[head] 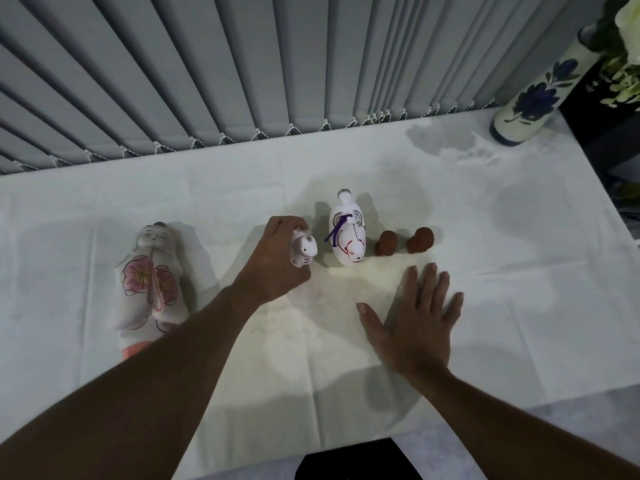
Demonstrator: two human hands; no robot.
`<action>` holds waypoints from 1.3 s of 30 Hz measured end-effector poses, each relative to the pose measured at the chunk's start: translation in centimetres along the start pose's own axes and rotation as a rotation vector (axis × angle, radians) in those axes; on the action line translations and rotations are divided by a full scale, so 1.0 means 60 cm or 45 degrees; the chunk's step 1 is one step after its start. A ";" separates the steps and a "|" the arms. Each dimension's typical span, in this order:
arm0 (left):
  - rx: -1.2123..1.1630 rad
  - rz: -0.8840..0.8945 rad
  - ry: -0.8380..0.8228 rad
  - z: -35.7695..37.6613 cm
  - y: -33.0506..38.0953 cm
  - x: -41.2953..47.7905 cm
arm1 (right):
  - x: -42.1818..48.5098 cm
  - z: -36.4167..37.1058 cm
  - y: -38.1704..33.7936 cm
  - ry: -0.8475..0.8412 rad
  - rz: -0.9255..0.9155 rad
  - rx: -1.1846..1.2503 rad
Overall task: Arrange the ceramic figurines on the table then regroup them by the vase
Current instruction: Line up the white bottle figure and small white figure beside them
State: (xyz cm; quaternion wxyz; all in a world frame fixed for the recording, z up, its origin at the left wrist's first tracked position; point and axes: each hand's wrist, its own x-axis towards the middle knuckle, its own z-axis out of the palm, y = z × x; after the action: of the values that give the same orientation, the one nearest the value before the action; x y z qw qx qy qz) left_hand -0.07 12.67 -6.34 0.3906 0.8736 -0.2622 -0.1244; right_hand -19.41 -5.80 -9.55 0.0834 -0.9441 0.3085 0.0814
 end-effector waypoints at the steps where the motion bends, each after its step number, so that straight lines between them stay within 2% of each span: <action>1: -0.004 -0.013 -0.013 0.003 -0.002 -0.002 | 0.000 0.000 0.000 0.001 -0.002 0.004; 7: 0.021 -0.036 -0.060 0.005 -0.006 -0.004 | 0.001 -0.001 -0.001 0.003 0.006 0.000; 12: -0.099 -0.104 -0.073 0.002 -0.005 -0.006 | -0.001 0.000 -0.001 0.007 0.009 0.000; 21: 0.082 0.027 -0.098 0.008 0.009 0.005 | 0.000 -0.002 -0.001 0.010 0.007 0.001; 28: 0.082 -0.009 -0.092 0.009 0.010 0.000 | 0.000 0.001 -0.001 0.013 0.003 0.005; 33: 0.073 -0.119 -0.170 0.001 0.014 -0.004 | 0.001 0.004 0.003 0.030 0.010 0.024; 39: 0.266 -0.205 -0.179 -0.029 0.015 -0.040 | -0.016 0.013 -0.005 0.134 -0.040 0.100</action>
State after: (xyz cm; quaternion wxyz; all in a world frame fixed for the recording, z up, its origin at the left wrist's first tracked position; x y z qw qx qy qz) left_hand -1.67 14.60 -4.46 0.2669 0.9169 -0.2293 -0.1882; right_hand -20.10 -4.85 -10.06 0.1054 -0.9478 0.3005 0.0180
